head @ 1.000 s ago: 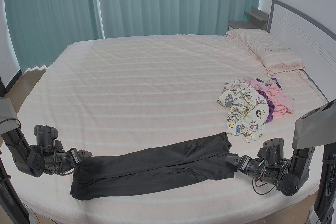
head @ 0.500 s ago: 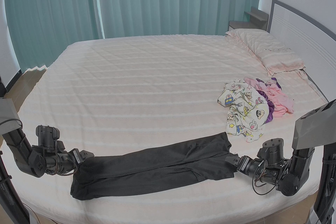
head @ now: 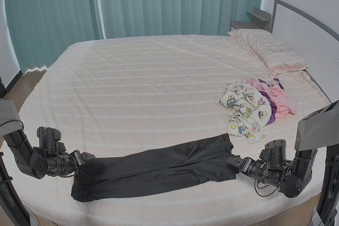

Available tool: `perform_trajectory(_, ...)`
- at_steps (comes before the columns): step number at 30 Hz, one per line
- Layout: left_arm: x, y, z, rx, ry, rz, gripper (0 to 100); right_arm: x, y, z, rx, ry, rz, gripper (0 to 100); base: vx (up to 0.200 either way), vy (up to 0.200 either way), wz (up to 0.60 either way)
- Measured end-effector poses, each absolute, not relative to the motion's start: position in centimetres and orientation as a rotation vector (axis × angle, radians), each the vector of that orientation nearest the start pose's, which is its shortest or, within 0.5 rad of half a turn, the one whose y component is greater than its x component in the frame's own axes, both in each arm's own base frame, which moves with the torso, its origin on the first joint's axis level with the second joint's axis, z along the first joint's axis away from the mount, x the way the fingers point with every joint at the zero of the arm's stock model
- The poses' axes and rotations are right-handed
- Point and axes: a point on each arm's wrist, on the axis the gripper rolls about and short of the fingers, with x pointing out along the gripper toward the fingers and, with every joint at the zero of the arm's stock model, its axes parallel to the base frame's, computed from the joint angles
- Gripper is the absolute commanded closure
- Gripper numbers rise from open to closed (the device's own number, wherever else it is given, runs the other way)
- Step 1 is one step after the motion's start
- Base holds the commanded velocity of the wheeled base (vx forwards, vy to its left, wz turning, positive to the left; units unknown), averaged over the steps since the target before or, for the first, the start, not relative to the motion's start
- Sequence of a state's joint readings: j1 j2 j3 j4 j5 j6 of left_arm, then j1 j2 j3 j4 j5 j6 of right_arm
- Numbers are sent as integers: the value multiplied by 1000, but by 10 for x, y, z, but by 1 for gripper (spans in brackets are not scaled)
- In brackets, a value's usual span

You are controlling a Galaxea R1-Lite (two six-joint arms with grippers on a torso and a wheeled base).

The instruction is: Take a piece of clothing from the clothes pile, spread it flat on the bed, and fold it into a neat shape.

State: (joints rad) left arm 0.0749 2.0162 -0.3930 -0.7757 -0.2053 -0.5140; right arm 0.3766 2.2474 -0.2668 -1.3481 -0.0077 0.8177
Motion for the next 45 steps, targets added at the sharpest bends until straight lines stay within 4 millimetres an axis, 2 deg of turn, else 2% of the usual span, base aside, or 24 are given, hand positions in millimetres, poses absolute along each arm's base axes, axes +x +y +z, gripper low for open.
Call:
perform_trajectory(18,269,8,8,-550,884,147,0,249,100,-17,654,732,84,0,0,0,0)
perform_trajectory(23,266,8,6,-493,944,138,0,248,101,-17,653,735,86,0,0,0,0)
perform_trajectory(31,250,31,22,-334,982,108,0,247,103,-17,651,738,93,0,0,0,0)
perform_trajectory(36,239,48,27,-339,977,59,0,247,103,-18,650,741,93,0,0,0,0)
perform_trajectory(45,238,54,12,-405,1000,-5,0,247,103,-18,650,742,94,0,0,0,0)
